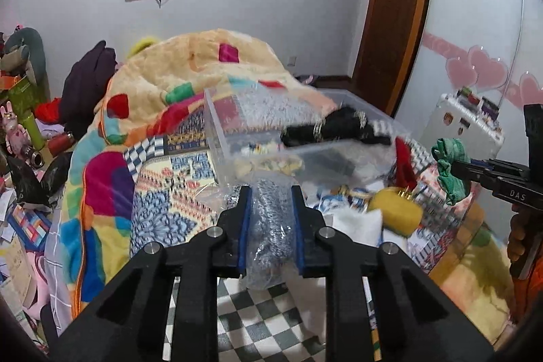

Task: Organize soft objects
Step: 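Carry the grey mesh bag into the box with the left gripper while the right drops the green cloth in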

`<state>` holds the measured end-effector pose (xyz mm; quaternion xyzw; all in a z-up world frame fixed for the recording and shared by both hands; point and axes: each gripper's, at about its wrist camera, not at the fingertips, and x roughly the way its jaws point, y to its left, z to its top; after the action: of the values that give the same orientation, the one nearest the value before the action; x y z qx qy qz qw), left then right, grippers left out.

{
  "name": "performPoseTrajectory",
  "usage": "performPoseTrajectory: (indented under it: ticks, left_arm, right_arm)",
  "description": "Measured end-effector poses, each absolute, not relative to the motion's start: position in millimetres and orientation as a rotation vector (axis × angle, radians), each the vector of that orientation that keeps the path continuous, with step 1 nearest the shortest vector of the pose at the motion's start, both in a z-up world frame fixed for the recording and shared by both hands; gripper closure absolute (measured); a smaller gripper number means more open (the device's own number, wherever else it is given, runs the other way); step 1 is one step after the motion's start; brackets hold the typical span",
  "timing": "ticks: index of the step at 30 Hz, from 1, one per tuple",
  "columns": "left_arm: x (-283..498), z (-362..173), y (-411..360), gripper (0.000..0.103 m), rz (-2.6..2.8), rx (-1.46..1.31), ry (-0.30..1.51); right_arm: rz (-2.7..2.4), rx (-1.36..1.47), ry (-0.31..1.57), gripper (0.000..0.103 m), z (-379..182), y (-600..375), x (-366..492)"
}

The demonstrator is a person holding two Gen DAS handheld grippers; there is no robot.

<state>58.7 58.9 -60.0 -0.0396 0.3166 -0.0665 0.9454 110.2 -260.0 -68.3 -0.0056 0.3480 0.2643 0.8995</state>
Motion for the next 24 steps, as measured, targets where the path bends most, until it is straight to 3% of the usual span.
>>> performPoseTrajectory:
  ticks: [13,24]
  left_arm:
    - [80,-14,48,0.083,-0.164,-0.077,0.495]
    - [127,-36,42,0.083,-0.172,-0.068,0.571]
  right_arm:
    - [0.615,-0.012,0.545,0.083,-21,-216,133]
    - [0.659,-0.032,0.602,0.083,-37,-174,171]
